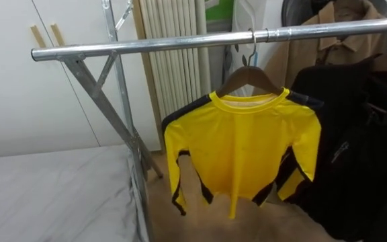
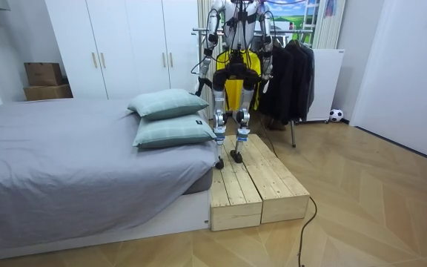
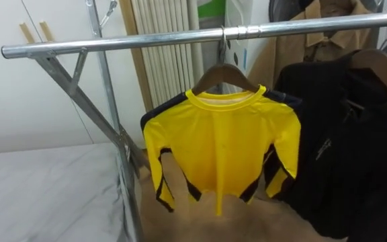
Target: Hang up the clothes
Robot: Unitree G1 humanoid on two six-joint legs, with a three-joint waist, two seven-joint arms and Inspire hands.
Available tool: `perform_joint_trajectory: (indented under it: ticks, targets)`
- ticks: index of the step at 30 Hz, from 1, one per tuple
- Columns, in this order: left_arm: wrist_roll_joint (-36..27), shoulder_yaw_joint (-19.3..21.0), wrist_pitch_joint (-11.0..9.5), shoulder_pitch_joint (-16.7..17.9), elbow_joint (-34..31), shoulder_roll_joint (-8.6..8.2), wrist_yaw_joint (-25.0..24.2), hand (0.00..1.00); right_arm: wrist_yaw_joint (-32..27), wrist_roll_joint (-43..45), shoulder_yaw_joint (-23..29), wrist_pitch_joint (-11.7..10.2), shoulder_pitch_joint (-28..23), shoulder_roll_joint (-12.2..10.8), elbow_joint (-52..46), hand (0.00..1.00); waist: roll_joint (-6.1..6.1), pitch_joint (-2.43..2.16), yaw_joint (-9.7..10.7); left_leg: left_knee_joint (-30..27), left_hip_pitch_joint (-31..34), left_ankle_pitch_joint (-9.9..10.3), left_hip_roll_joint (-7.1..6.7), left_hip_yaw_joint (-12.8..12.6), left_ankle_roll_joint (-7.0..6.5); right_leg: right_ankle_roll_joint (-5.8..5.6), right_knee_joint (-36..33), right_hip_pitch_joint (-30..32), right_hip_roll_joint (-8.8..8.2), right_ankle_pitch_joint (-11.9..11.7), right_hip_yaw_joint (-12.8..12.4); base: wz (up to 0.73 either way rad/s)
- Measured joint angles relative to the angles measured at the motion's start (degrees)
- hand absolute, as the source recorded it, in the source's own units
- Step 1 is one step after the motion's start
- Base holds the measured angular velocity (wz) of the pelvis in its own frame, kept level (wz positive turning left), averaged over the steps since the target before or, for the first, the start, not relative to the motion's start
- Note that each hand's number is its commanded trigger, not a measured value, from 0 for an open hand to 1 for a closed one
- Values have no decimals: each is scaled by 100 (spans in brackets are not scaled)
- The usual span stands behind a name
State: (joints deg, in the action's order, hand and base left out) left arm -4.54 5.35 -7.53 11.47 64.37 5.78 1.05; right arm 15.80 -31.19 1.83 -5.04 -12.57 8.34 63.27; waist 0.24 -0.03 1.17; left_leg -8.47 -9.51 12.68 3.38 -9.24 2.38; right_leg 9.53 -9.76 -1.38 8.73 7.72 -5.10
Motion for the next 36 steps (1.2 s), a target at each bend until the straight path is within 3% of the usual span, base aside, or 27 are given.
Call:
perform_joint_trajectory:
  ticks: [16, 36]
  targets:
    - [-493, 63, -2, 175, 97, -6, -176, 0, 26, 12, -62, 12, -13, -146, 335, 0, -22, 10, -19, 29, -18, 0, -2, 18, 0, -10, -9, 10, 8, 6, -12, 0]
    - [-492, 123, 0, 128, 202, -4, -285, 0, -171, 264, -64, 22, 22, -172, 407, 0, -36, 17, -141, 32, -102, 7, -6, -4, 0, -33, -5, -57, 10, 36, -31, 0]
